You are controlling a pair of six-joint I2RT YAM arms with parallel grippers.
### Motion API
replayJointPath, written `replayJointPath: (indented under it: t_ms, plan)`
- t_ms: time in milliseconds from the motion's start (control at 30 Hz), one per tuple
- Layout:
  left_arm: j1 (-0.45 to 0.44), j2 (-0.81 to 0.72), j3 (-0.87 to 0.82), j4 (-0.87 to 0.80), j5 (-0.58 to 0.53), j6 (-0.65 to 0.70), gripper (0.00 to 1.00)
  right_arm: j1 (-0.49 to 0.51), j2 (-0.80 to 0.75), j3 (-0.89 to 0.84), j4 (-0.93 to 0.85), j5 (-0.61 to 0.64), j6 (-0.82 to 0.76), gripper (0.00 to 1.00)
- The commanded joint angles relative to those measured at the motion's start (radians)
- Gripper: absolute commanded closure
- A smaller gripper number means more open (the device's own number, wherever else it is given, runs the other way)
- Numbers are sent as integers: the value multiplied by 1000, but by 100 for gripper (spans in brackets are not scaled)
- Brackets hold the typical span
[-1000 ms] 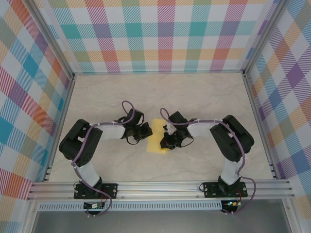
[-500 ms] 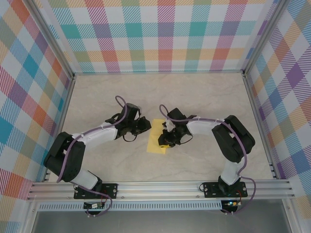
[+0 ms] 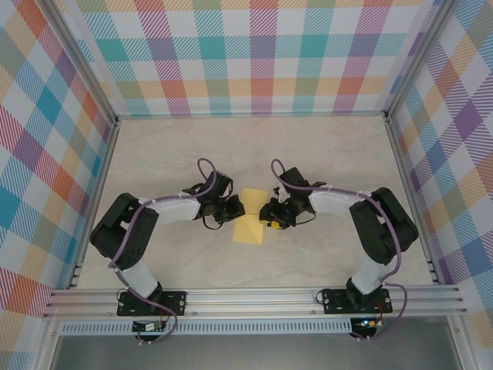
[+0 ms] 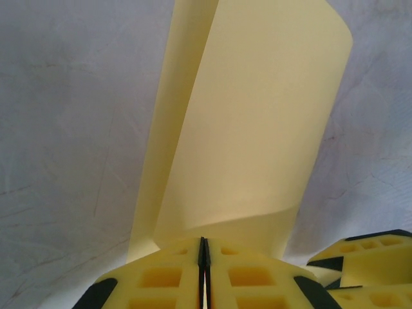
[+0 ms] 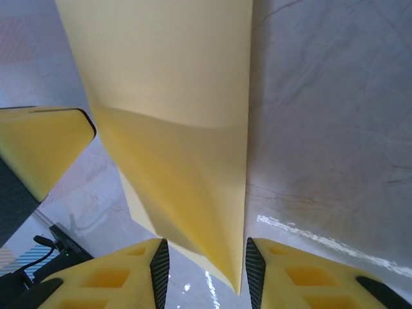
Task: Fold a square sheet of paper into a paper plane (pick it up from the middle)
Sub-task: Turn over the paper at the center of the table.
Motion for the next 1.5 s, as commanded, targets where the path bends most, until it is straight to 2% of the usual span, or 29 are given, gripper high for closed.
replayJointPath:
  t_ms: [0, 367, 433, 500, 600, 967, 1467]
  plan:
    - [-5, 35, 32, -22, -9, 18, 90, 3, 26, 11, 23, -15, 20, 61]
    - [-6, 60, 9, -11, -16, 12, 90, 3, 89, 19, 86, -43, 46, 63]
    - [-6, 63, 14, -20, -15, 16, 90, 2, 97, 16, 103, -49, 50, 64]
    - [-5, 60, 14, -26, -20, 18, 90, 3, 101, 17, 120, -69, 57, 70]
    - [-6, 59, 18, -36, -21, 23, 90, 3, 84, 6, 137, -68, 65, 72]
    - [-6, 59, 13, -45, -39, 18, 90, 0, 72, 22, 94, -29, 48, 64]
    - [-6, 36, -5, -53, -78, 2, 91, -7, 38, -47, 215, -51, 68, 66]
